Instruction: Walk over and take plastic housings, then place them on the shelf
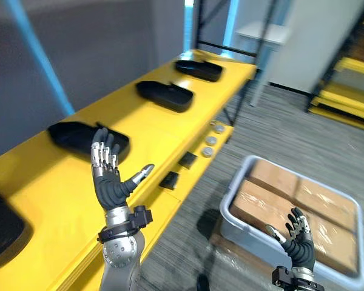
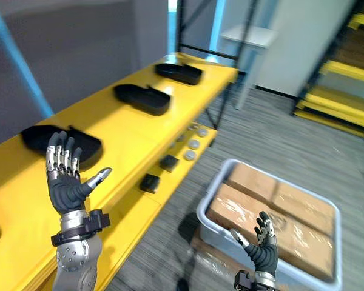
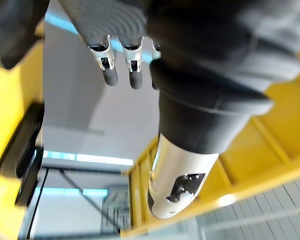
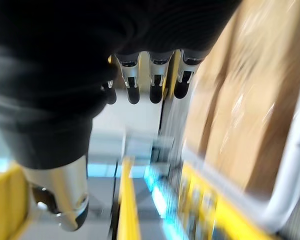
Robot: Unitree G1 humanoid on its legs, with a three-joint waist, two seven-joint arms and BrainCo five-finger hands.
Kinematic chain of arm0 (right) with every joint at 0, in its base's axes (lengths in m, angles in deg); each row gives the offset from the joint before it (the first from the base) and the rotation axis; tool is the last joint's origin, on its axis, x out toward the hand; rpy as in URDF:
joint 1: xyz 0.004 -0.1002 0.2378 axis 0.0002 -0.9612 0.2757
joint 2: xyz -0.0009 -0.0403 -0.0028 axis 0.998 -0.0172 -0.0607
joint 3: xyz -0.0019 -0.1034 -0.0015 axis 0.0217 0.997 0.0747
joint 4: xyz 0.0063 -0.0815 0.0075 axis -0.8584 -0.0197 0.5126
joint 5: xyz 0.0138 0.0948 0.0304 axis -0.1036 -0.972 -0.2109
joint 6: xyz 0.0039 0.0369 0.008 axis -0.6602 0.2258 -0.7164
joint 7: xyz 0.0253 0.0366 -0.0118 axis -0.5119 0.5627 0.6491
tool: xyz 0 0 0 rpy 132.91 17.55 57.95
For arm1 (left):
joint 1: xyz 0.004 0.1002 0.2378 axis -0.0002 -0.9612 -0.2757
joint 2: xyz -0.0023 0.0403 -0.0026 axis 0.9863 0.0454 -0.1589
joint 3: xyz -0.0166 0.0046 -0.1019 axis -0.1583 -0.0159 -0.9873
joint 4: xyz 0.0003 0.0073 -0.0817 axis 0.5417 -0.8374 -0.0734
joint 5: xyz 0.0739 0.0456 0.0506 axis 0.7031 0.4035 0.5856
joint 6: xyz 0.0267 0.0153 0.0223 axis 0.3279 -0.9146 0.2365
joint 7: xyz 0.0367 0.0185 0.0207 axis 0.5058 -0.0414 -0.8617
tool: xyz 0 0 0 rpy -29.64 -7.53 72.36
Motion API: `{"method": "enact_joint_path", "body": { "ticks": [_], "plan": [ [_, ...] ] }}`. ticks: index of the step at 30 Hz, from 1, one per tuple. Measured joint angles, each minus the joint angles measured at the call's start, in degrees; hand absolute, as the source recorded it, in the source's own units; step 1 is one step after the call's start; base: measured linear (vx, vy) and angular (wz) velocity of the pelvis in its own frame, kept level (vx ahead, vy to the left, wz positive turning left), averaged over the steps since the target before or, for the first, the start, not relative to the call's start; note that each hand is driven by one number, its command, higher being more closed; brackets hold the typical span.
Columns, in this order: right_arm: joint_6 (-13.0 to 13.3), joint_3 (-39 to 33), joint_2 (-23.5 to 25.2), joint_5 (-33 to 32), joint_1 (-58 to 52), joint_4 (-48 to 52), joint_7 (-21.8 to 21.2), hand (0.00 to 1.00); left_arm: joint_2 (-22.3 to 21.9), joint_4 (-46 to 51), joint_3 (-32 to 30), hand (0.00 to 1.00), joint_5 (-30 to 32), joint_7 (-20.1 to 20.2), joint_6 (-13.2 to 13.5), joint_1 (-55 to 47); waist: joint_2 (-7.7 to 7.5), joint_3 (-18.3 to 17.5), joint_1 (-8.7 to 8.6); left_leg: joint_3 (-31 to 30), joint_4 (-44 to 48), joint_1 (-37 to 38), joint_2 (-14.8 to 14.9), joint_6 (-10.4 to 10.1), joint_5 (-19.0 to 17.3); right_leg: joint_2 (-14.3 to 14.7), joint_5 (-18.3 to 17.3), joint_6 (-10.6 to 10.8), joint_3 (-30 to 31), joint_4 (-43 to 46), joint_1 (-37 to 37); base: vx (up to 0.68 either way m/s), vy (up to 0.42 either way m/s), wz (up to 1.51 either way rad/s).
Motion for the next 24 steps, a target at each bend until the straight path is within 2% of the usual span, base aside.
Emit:
{"method": "enact_joint_path", "body": {
  "ticks": [2, 4, 5, 6, 7, 9, 14, 16, 18, 20, 21, 22, 23, 24],
  "plan": [
    [-0.5, -1.2, -0.9, 1.7, 0.9, -2.8, -0.1, 0.00, 0.3, -0.5, -1.6, 0.00, 0.0, 0.1, 0.0, 1.2, -0.10, -0.4, 0.26, 3.5, -1.3, -0.5, 1.3, -0.3, 0.3, -2.3, -3.6, 1.5, -2.7, -0.9, 4.4, -0.18, -0.085, -1.13],
    [-0.6, -2.7, -1.3, 2.7, 0.8, -3.4, -0.2, 0.00, 0.9, -1.0, -2.5, 0.00, 0.0, 0.2, -0.2, 1.2, -1.21, -2.0, 0.20, 4.9, -1.6, -1.8, 1.1, -1.6, 0.8, -3.3, -4.8, 3.6, -2.4, -8.9, 9.6, -0.10, -0.198, -0.63],
    [-0.6, -4.0, -1.9, 2.9, 1.3, -4.0, -0.2, 0.00, 1.0, -1.3, -3.7, 0.00, 0.1, 0.3, -0.3, 1.4, -2.28, -2.8, 0.12, 5.8, -1.8, -2.5, 0.5, -2.8, 1.7, -3.3, -5.1, 3.4, -2.1, -16.5, 12.4, -0.03, -0.253, -0.37],
    [-1.2, -5.3, -3.6, 2.9, 1.6, -4.7, -0.3, 0.00, 0.1, -1.9, -4.3, 0.00, 0.1, 0.4, -1.0, 1.2, -1.02, -3.2, 0.02, 4.9, -2.8, -2.4, 0.9, -3.2, 2.9, -1.7, -3.4, 2.9, -1.8, -18.7, 12.8, -0.01, -0.238, -0.36],
    [-1.3, -5.8, -4.4, 3.0, 1.6, -4.9, -0.4, 0.00, -0.1, -1.8, -4.8, 0.00, 0.1, 0.4, -1.0, 1.2, -0.63, -3.4, 0.15, 4.7, -3.4, -1.9, 1.5, -3.9, 3.4, -0.9, -3.2, 2.6, -1.2, -19.1, 13.0, 0.04, -0.197, -0.40],
    [-1.7, -6.1, -6.6, 4.0, 1.9, -5.1, -0.5, 0.00, -0.2, -1.3, -7.9, 0.00, 0.0, 0.3, -1.0, 1.1, -0.66, -4.1, 0.54, 5.5, -4.2, 0.2, 3.5, -4.5, 3.8, 1.5, -3.1, 2.6, 0.3, -19.6, 13.9, 0.07, -0.180, -0.49],
    [-1.7, -7.8, -7.9, 4.2, 3.0, -7.3, -0.5, 0.00, -0.2, -2.1, -12.5, 0.00, -0.1, 0.3, -0.9, -0.8, -0.30, -5.4, 0.58, 5.6, -4.3, 3.0, 4.9, -4.4, 3.9, 3.2, -3.0, 2.7, 0.8, -21.1, 16.6, 0.10, -0.104, -0.25],
    [-2.0, -10.0, -8.3, 4.1, 4.1, -14.6, -0.1, 0.00, -0.2, -10.0, -13.1, 0.00, -1.2, 1.2, -1.7, -3.6, 0.07, -6.0, 0.61, 5.3, -3.3, 5.7, 4.9, -4.0, 4.2, 3.0, -3.0, 2.7, -0.2, -20.8, 19.8, 0.14, -0.011, 0.06],
    [-2.2, -11.4, -8.3, 3.8, 4.3, -17.9, 0.4, 0.00, -0.2, -14.2, -13.4, 0.00, -1.3, 1.8, -2.7, -4.6, 0.41, -6.3, 0.65, 5.0, -2.2, 6.1, 5.1, -4.0, 4.2, 2.8, -3.0, 2.7, -1.1, -20.1, 20.5, 0.11, 0.011, 0.15],
    [-2.5, -13.7, -8.2, 1.5, 5.5, -26.0, 1.5, 0.00, 0.6, -22.3, -13.6, 0.00, -1.7, 2.1, -3.5, -6.1, 0.18, -6.4, 0.67, 3.8, 2.5, 4.7, 5.1, -3.9, 4.3, 1.9, -2.8, 2.4, -1.1, -20.5, 22.1, 0.11, 0.029, 0.21],
    [-2.9, -15.5, -7.7, -0.4, 6.9, -31.0, 2.4, 0.00, 1.0, -28.4, -14.1, 0.00, -1.6, 3.0, -4.8, -6.5, -0.66, -5.9, 0.99, 3.6, 6.6, 1.8, 4.5, -6.2, 2.2, 0.3, -2.6, 2.2, -0.9, -21.0, 22.8, 0.05, 0.061, 0.14],
    [-3.3, -18.3, -8.2, -1.5, 8.8, -36.4, 2.9, 0.00, 0.8, -34.9, -14.4, 0.00, -1.6, 3.7, -6.0, -6.9, 0.16, -5.8, 1.01, 1.8, -3.0, 2.1, 1.7, -5.9, 2.9, -0.5, -2.6, 2.2, -1.0, -21.1, 22.9, 0.03, 0.086, 0.12],
    [-3.8, -19.6, -8.6, -2.3, 9.4, -38.7, 3.0, 0.00, 0.7, -37.6, -14.3, 0.00, -1.6, 4.3, -6.7, -7.0, 1.23, -5.7, 1.04, 1.0, -7.5, 2.1, 1.2, -3.4, 6.1, -0.2, -2.6, 2.2, -1.2, -21.2, 22.9, 0.03, 0.122, 0.00],
    [-5.0, -21.8, -8.2, -3.6, 10.4, -43.2, 3.3, 0.00, 1.0, -42.8, -14.7, 0.00, -1.2, 5.2, -7.9, -7.6, 1.91, -5.7, 1.58, 0.9, -9.9, 3.1, 1.4, -5.4, 9.2, 0.1, -2.7, 2.3, -1.3, -21.3, 23.4, 0.03, 0.076, -0.03]
  ]
}}
